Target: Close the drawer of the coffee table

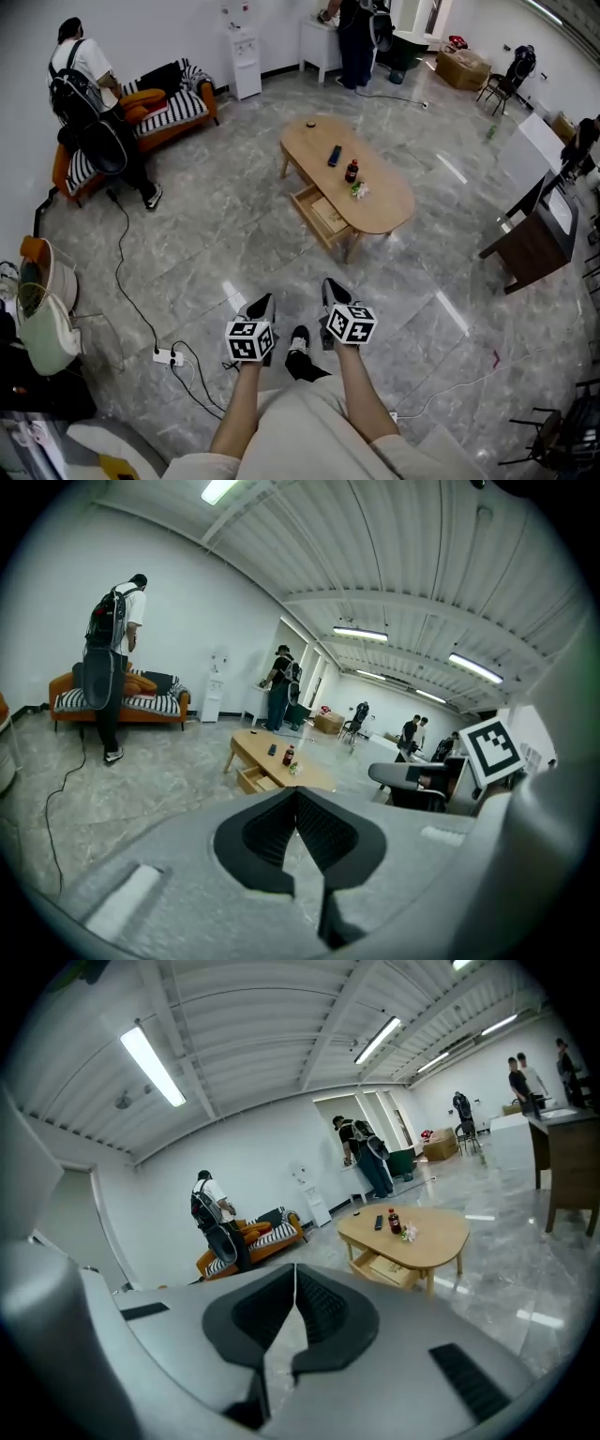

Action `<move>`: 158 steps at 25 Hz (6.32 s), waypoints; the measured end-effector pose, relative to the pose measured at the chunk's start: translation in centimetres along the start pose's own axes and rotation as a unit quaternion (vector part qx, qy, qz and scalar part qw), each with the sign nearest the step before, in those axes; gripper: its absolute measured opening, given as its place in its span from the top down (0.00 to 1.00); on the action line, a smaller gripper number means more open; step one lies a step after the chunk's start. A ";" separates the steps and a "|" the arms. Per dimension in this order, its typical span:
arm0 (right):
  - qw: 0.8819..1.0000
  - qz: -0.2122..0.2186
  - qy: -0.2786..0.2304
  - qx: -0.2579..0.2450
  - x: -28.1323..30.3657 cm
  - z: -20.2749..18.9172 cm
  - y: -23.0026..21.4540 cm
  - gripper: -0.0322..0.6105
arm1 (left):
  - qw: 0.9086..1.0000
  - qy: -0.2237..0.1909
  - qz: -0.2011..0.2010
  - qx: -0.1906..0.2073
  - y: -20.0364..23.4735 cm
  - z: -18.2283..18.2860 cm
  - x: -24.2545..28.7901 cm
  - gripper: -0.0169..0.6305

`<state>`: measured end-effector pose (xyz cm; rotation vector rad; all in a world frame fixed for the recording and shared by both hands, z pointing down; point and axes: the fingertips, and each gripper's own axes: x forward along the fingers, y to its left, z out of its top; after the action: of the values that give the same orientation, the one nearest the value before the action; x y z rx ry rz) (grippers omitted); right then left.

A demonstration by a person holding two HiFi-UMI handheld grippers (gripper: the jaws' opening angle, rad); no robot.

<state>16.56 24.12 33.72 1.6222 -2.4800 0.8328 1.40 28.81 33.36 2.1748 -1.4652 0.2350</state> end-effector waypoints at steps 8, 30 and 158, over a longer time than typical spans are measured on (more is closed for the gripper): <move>0.999 0.044 0.028 0.005 6.0 1.8 1.1 0.92 | 1.000 0.009 -0.004 0.001 2.1 3.2 4.7 0.96; 0.997 0.050 0.053 -0.009 18.3 6.2 -0.4 0.81 | 1.000 0.007 -0.007 -0.011 8.1 9.9 14.5 0.96; 0.899 -0.393 -0.182 -0.060 48.7 -28.1 -32.2 0.92 | 0.857 -0.003 -0.449 0.255 32.7 -12.2 75.6 0.96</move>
<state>16.30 -12.79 86.95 2.5985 -1.6728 0.2697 4.01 -36.56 84.93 3.0184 -0.2477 0.2931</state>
